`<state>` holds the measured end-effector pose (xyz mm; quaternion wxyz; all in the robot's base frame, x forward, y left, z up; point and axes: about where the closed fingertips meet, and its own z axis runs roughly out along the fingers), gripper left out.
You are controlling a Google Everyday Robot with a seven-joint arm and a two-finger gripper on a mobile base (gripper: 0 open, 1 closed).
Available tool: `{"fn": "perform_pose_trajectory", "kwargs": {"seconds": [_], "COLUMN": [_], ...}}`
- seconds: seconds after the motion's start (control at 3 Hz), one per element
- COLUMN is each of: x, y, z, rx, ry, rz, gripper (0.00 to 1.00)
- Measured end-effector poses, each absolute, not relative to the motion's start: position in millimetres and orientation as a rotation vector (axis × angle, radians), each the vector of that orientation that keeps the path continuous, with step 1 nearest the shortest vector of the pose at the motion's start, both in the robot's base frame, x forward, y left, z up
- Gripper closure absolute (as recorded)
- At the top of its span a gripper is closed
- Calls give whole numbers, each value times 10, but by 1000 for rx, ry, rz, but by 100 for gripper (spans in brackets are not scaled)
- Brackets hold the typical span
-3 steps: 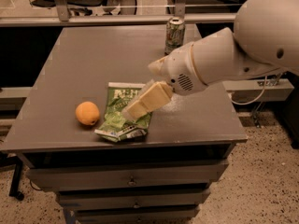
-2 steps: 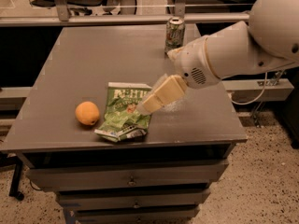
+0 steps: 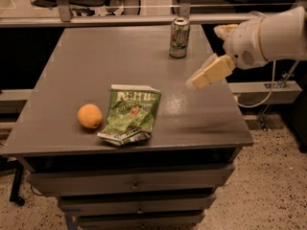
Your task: Move green jalapeno chip bag near orange
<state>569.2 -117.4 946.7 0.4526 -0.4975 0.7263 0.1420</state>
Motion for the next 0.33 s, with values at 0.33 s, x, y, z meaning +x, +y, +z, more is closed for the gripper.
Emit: {"fn": "perform_pose_trajectory", "kwargs": {"seconds": [0.33], "x": [5737], "y": [-1193], "z": [9541], "rx": [-1227], "ry": [1776], "rz": [341], "gripper": [0]}}
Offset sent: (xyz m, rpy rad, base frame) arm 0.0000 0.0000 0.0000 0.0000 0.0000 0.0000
